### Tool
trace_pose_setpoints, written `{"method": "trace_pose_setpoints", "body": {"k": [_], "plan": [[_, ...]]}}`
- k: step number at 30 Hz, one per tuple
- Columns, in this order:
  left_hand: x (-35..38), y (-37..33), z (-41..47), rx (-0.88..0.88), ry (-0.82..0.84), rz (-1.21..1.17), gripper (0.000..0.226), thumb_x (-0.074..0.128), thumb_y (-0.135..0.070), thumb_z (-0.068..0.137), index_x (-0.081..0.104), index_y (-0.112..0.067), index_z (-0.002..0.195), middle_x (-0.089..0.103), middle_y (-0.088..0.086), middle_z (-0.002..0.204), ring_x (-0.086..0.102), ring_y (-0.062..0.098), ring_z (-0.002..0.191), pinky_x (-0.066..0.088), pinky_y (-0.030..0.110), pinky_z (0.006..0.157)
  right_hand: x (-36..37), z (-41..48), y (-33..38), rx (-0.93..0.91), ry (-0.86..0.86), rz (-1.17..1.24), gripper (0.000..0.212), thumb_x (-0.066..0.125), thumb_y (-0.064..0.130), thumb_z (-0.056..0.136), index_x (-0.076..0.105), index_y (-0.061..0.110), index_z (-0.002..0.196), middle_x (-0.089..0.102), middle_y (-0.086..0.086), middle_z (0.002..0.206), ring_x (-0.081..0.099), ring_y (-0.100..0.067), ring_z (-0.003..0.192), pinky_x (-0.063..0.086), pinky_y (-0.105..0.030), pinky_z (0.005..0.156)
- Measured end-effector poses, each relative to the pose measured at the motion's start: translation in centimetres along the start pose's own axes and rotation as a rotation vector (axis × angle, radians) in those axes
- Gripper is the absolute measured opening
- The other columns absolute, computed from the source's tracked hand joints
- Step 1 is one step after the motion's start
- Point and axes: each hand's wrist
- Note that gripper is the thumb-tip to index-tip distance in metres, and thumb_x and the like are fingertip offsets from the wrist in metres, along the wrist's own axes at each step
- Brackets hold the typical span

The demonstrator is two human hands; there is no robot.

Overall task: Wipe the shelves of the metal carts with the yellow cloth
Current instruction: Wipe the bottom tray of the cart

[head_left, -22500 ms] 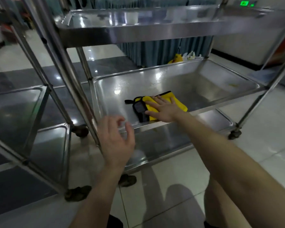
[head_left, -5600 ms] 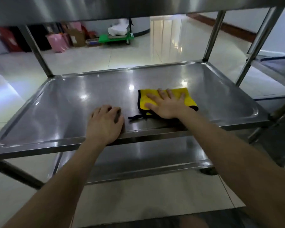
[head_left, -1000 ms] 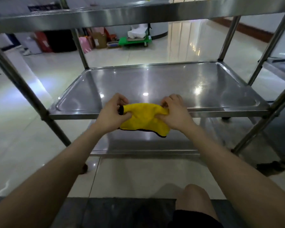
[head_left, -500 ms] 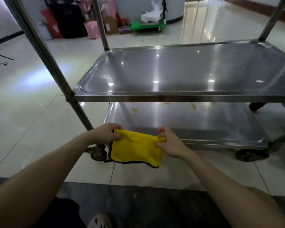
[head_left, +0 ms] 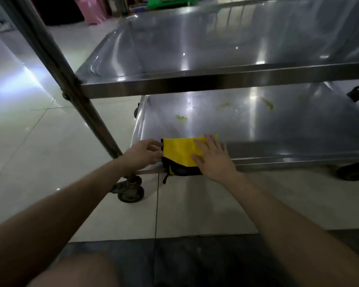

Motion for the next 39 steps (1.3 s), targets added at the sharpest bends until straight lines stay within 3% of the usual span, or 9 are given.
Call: {"method": "trace_pose_setpoints", "body": {"k": [2, 6, 10, 15, 19, 22, 25, 33, 39], "plan": [[0.5, 4.1, -2.3, -0.025, 0.083, -0.116, 0.022, 0.075, -0.032, 0.103, 0.074, -0.022, 0.123, 0.08, 0.004, 0.118, 0.079, 0.014, 0.103, 0.066, 0.035, 0.09, 2.8, -1.3, 1.7, -0.081, -0.022, -0.062, 0.063, 0.028, 0.065, 0.109, 0.028, 0.041, 0.168, 0.012, -0.008, 0.18, 0.0, -0.029, 0.166, -0.003, -0.065, 0.129], [-0.3, 11.2, -6.1, -0.237, 0.226, -0.202, 0.076, 0.08, -0.077, 0.075, 0.079, -0.012, 0.113, 0.082, 0.013, 0.106, 0.081, 0.031, 0.098, 0.067, 0.046, 0.084, 3.8, -0.4, 3.5, 0.008, -0.052, -0.073, 0.068, 0.014, 0.076, 0.104, 0.024, 0.049, 0.166, 0.012, -0.006, 0.179, -0.001, -0.031, 0.166, -0.008, -0.07, 0.126], [-1.5, 14.4, -6.6, -0.221, -0.241, -0.106, 0.095, 0.078, -0.098, 0.05, 0.077, -0.016, 0.098, 0.081, 0.006, 0.089, 0.08, 0.026, 0.08, 0.068, 0.049, 0.073, 4.0, 1.2, 5.1, 0.025, 0.026, -0.161, 0.068, 0.012, 0.078, 0.103, 0.013, 0.053, 0.167, -0.001, -0.007, 0.18, -0.009, -0.04, 0.164, -0.006, -0.075, 0.123], [-3.1, 10.8, -3.6, 0.156, -0.545, -0.211, 0.066, 0.089, -0.073, 0.069, 0.064, -0.033, 0.116, 0.072, -0.012, 0.11, 0.069, 0.006, 0.109, 0.057, 0.035, 0.093, 3.8, 2.1, 7.3, 0.046, 0.058, -0.198, 0.069, 0.016, 0.079, 0.102, 0.014, 0.055, 0.166, 0.002, -0.008, 0.18, -0.003, -0.043, 0.163, 0.004, -0.076, 0.123], [-3.5, 7.0, -0.8, 0.33, -0.612, -0.493, 0.015, 0.084, -0.038, 0.09, 0.075, -0.025, 0.088, 0.079, 0.004, 0.086, 0.079, 0.025, 0.088, 0.063, 0.039, 0.087, 2.5, 3.1, 6.4, -0.029, 0.049, -0.251, 0.073, 0.015, 0.087, 0.096, 0.018, 0.059, 0.163, 0.012, -0.003, 0.178, 0.007, -0.036, 0.162, 0.009, -0.073, 0.123], [-2.2, 7.1, 0.0, 0.293, -0.654, -0.562, 0.029, 0.072, -0.026, 0.098, 0.062, -0.017, 0.072, 0.066, 0.008, 0.057, 0.068, 0.027, 0.054, 0.058, 0.038, 0.064, 2.6, 2.7, 4.7, -0.055, 0.114, -0.184, 0.077, 0.006, 0.089, 0.093, 0.001, 0.061, 0.164, -0.012, 0.005, 0.18, -0.017, -0.028, 0.165, -0.01, -0.073, 0.124], [-1.6, 7.1, 0.2, 0.289, -0.73, -0.601, 0.03, 0.069, -0.022, 0.096, 0.055, -0.014, 0.07, 0.054, 0.007, 0.051, 0.055, 0.023, 0.043, 0.05, 0.034, 0.051, 3.3, 2.7, 3.5, -0.088, 0.099, -0.159, 0.079, 0.001, 0.092, 0.09, -0.005, 0.061, 0.163, -0.018, 0.009, 0.178, -0.021, -0.024, 0.164, -0.013, -0.071, 0.125], [-1.8, 7.3, 0.3, 0.306, -0.697, -0.668, 0.027, 0.066, -0.019, 0.091, 0.051, -0.019, 0.069, 0.047, 0.001, 0.051, 0.047, 0.02, 0.045, 0.048, 0.033, 0.052, 1.4, 10.5, -2.5, -0.016, 0.082, -0.196, 0.085, 0.003, 0.098, 0.083, -0.003, 0.065, 0.161, -0.011, 0.013, 0.179, -0.014, -0.021, 0.165, -0.011, -0.07, 0.125], [-1.6, 6.8, 0.7, 0.273, -0.728, -0.684, 0.028, 0.062, -0.014, 0.087, 0.047, -0.019, 0.065, 0.044, 0.002, 0.049, 0.042, 0.021, 0.041, 0.043, 0.033, 0.051, 2.8, 16.4, 4.2, -0.001, 0.112, -0.216, 0.08, 0.007, 0.092, 0.09, -0.004, 0.061, 0.163, -0.015, -0.004, 0.179, -0.017, -0.04, 0.163, -0.013, -0.083, 0.114]]}}
Point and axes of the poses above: each hand's wrist, its own z-axis towards the middle knuckle, its own x-axis out of the palm, y = z × x
